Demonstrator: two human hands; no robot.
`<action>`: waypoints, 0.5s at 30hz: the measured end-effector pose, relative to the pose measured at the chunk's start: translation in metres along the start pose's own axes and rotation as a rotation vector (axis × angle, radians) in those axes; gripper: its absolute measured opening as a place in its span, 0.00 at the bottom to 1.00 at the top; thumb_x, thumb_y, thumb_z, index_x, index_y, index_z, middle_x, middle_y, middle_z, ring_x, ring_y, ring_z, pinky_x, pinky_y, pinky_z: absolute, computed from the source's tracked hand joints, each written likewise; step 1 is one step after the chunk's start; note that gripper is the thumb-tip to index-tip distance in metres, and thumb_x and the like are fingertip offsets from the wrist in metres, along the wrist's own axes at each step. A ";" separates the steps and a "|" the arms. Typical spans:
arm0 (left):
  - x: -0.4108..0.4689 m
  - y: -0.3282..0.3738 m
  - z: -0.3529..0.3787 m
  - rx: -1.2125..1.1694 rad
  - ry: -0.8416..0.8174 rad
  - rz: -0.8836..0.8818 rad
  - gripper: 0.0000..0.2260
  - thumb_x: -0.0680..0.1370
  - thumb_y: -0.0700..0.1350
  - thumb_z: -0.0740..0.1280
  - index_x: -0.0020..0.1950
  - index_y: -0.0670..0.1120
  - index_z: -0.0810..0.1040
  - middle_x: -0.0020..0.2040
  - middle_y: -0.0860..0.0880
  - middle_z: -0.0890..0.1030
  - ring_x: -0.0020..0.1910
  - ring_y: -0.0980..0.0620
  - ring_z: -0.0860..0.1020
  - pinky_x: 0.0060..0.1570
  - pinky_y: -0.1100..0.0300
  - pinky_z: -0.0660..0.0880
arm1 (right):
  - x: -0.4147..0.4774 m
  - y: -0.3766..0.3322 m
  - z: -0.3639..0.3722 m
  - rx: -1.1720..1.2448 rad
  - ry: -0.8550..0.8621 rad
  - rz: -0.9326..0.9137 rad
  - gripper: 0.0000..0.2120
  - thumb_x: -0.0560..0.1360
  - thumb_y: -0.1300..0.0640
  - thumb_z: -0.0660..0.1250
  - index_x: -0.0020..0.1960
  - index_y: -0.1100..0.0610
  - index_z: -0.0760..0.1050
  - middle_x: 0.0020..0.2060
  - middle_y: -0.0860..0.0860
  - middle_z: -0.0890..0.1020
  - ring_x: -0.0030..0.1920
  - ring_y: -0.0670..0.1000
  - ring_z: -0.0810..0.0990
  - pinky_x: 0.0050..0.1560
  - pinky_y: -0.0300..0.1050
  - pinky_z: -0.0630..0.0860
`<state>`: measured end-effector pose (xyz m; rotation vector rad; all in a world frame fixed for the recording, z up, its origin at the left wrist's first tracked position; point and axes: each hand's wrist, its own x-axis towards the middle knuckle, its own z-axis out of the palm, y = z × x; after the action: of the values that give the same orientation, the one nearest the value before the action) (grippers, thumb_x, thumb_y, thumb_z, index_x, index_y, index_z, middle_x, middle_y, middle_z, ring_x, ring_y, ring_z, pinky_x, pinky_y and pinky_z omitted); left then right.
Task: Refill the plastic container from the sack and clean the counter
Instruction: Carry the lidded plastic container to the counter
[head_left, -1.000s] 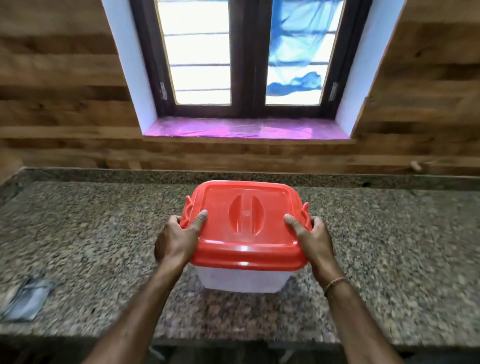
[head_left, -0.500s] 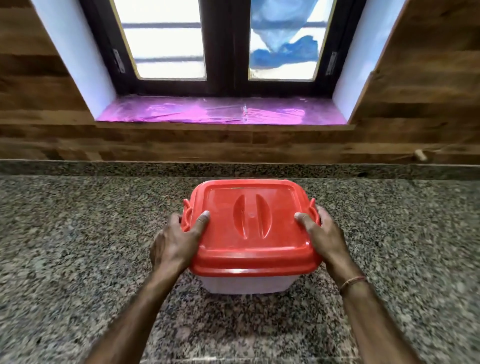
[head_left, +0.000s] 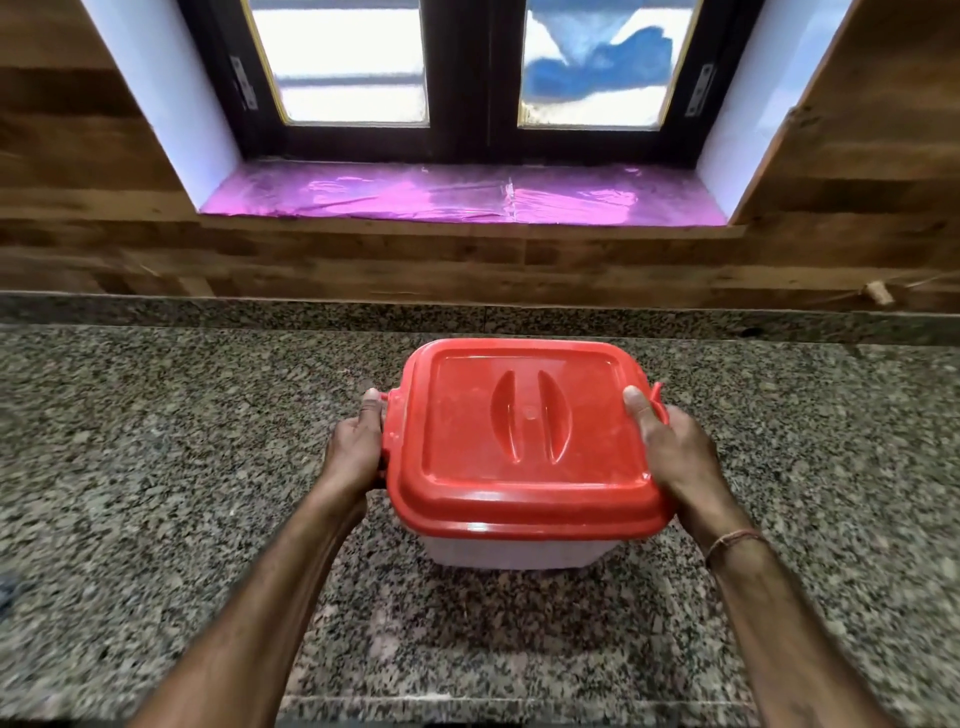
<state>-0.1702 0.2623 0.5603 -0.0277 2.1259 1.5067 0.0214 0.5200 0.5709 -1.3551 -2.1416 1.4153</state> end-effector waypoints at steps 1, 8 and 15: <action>0.002 -0.005 -0.003 -0.064 -0.035 -0.036 0.29 0.83 0.63 0.52 0.42 0.40 0.78 0.32 0.46 0.77 0.29 0.50 0.79 0.32 0.55 0.80 | -0.001 -0.002 0.000 0.005 0.001 0.002 0.33 0.76 0.27 0.56 0.51 0.57 0.77 0.44 0.57 0.85 0.39 0.58 0.86 0.42 0.54 0.86; -0.010 -0.002 0.009 -0.171 0.013 0.084 0.29 0.82 0.67 0.54 0.71 0.46 0.71 0.50 0.44 0.83 0.42 0.47 0.86 0.38 0.49 0.84 | 0.002 0.000 0.006 0.068 0.079 0.076 0.32 0.80 0.30 0.51 0.36 0.55 0.74 0.32 0.54 0.79 0.34 0.56 0.80 0.40 0.56 0.82; -0.018 0.008 0.012 -0.193 -0.161 0.120 0.26 0.78 0.58 0.70 0.72 0.47 0.71 0.57 0.42 0.83 0.46 0.46 0.87 0.40 0.50 0.84 | 0.003 0.010 0.002 0.227 0.185 0.187 0.30 0.84 0.38 0.52 0.41 0.59 0.79 0.32 0.53 0.80 0.33 0.54 0.81 0.39 0.51 0.82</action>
<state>-0.1524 0.2712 0.5715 0.1498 1.8793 1.7182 0.0238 0.5224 0.5609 -1.5601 -1.7201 1.4817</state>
